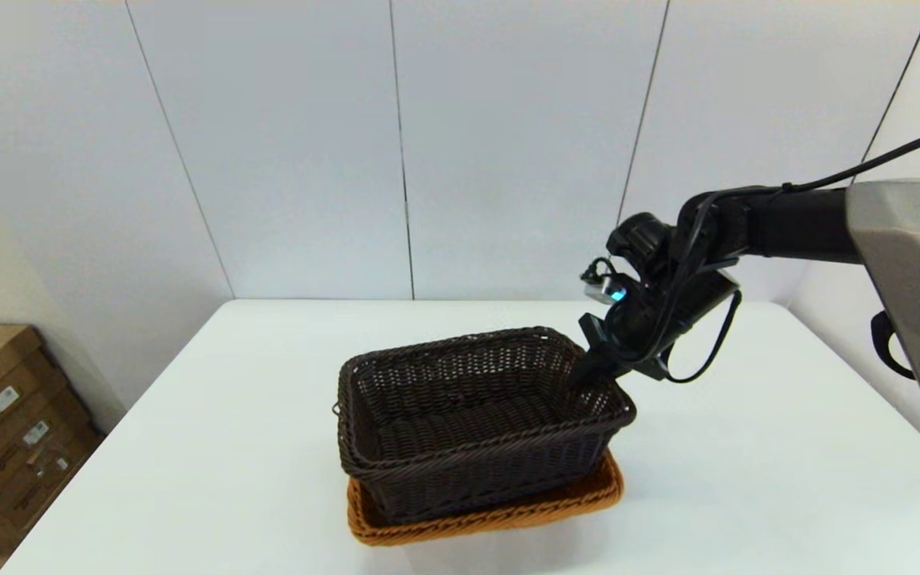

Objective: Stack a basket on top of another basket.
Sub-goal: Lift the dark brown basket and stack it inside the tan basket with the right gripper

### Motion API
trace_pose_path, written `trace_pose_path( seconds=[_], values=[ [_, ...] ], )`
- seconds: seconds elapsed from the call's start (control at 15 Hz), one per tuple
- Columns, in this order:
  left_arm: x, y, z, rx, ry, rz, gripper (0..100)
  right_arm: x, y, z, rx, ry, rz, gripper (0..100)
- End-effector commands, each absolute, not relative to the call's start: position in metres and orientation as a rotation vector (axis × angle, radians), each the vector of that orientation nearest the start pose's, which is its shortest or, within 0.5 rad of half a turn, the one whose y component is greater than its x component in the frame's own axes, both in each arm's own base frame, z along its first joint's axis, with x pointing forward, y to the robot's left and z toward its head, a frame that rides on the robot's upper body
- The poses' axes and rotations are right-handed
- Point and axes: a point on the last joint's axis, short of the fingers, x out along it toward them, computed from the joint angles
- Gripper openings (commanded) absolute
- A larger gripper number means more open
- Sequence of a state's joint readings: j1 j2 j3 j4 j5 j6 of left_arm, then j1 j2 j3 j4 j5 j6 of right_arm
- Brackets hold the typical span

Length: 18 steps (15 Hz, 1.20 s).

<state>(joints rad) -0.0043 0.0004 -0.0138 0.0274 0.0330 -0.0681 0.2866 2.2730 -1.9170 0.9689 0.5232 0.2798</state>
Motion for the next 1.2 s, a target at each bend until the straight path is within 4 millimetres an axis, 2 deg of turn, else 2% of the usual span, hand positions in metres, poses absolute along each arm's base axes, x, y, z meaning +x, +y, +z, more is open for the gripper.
trace_pose_path(
  seconds=[0.07, 0.27, 1.0, 1.2],
  values=[
    [-0.024, 0.001, 0.076, -0.069, 0.011, 0.03, 100, 0.389, 0.121, 0.145, 0.388, 1.43, 0.469, 0],
    [-0.024, 0.001, 0.076, -0.069, 0.011, 0.031, 100, 0.39, 0.122, 0.147, 0.381, 1.404, 0.47, 0],
    [-0.024, 0.001, 0.076, -0.069, 0.011, 0.03, 100, 0.39, 0.13, 0.126, 0.312, 1.404, 0.406, 0],
    [-0.024, 0.001, 0.076, -0.069, 0.011, 0.03, 100, 0.393, 0.125, 0.13, 0.359, 1.377, 0.306, 0]
  ],
)
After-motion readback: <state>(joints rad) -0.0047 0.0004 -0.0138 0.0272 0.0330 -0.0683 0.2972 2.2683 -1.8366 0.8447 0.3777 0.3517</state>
